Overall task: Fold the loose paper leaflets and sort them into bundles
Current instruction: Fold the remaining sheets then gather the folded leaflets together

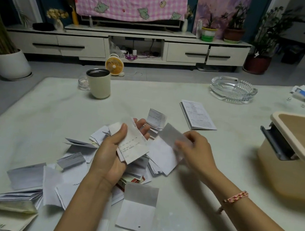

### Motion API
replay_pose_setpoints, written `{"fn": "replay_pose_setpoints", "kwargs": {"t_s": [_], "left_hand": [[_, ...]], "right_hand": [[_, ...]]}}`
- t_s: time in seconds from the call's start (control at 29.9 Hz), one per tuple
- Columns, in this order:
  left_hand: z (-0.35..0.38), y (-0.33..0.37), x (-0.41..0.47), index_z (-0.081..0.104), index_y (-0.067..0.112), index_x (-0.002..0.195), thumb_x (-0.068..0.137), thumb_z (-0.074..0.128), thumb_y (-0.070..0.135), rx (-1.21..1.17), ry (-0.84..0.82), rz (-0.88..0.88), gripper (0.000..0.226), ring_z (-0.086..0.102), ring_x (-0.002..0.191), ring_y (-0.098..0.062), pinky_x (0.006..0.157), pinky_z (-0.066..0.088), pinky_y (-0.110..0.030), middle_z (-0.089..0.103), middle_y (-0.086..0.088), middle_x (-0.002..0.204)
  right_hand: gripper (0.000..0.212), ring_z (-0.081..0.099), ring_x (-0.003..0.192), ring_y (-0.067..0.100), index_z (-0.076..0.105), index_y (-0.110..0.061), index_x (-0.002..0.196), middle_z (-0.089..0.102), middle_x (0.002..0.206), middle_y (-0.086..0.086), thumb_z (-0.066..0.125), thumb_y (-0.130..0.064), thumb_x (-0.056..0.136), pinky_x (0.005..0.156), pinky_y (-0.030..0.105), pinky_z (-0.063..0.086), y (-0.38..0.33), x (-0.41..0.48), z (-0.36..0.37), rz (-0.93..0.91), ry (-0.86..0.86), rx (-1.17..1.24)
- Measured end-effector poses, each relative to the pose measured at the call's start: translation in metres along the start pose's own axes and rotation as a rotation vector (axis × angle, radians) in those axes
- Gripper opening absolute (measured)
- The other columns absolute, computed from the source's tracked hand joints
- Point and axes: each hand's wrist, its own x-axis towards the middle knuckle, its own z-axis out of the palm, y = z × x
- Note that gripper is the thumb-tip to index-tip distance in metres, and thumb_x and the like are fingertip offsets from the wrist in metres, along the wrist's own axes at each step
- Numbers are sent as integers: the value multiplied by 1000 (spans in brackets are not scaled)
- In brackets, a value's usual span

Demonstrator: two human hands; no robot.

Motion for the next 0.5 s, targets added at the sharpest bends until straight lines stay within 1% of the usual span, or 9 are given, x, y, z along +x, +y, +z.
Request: {"fn": "replay_pose_setpoints", "kwargs": {"t_s": [0.03, 0.13, 0.2, 0.23, 0.27, 0.3, 0.37, 0.44, 0.5], "left_hand": [[-1, 2, 0, 60, 4, 104, 97, 37, 16, -22, -10, -3, 26, 71, 89, -22, 86, 51, -40, 72, -11, 100], [-2, 8, -1, 57, 6, 114, 85, 48, 17, -102, -38, 9, 32, 69, 97, -23, 89, 50, -41, 70, -10, 108], [0, 6, -3, 57, 7, 115, 76, 54, 18, -114, -42, -1, 40, 65, 105, -25, 97, 47, -40, 68, -11, 114], [3, 4, -4, 58, 7, 112, 77, 53, 18, -94, -39, -26, 37, 62, 110, -25, 100, 44, -42, 66, -12, 117], [5, -1, -5, 60, 7, 108, 79, 50, 19, -71, -31, -59, 33, 60, 111, -25, 102, 41, -43, 65, -12, 118], [8, -5, -6, 62, 7, 105, 80, 49, 19, -42, -33, -93, 31, 61, 109, -24, 101, 41, -43, 66, -13, 117], [12, -12, -7, 65, 6, 101, 79, 51, 22, 23, -46, -149, 31, 67, 97, -23, 93, 49, -41, 69, -13, 109], [10, -16, -6, 65, 5, 99, 83, 50, 20, 83, -32, -151, 27, 70, 82, -21, 75, 58, -34, 72, -11, 96], [8, -18, -6, 64, 8, 94, 90, 44, 17, 137, 9, -109, 22, 70, 69, -17, 61, 57, -27, 73, -7, 82]], "right_hand": [[4, 52, 74, 20, 58, -9, 83, 57, 79, 4, 57, -6, 82, 57, 24, 41, -1, 2, -5, 69, 30, 135], [15, 59, 74, 20, 60, -3, 101, 63, 92, 11, 51, 0, 89, 57, 27, 50, -16, 0, -15, 354, 1, 679], [16, 58, 66, 19, 57, -2, 98, 60, 85, 11, 43, 4, 92, 53, 24, 48, -27, -5, -18, 514, -31, 1035], [17, 55, 58, 18, 56, -1, 92, 56, 79, 10, 39, 5, 92, 48, 21, 45, -33, -8, -18, 548, -51, 1127], [19, 52, 52, 17, 55, -1, 85, 53, 73, 10, 37, 4, 91, 42, 19, 42, -38, -13, -16, 545, -79, 1138], [20, 51, 47, 16, 55, -2, 81, 52, 70, 9, 39, 4, 91, 40, 18, 40, -42, -17, -11, 506, -97, 1060], [14, 56, 49, 15, 57, -3, 87, 56, 74, 9, 45, 4, 88, 41, 21, 44, -47, -26, 1, 369, -95, 746], [13, 59, 64, 20, 55, -12, 89, 59, 83, 7, 48, -1, 86, 53, 33, 53, -48, -31, 9, 215, -36, 490], [13, 58, 76, 22, 50, -20, 84, 59, 84, 2, 49, -7, 87, 67, 43, 53, -48, -33, 10, 51, -40, 346]]}}
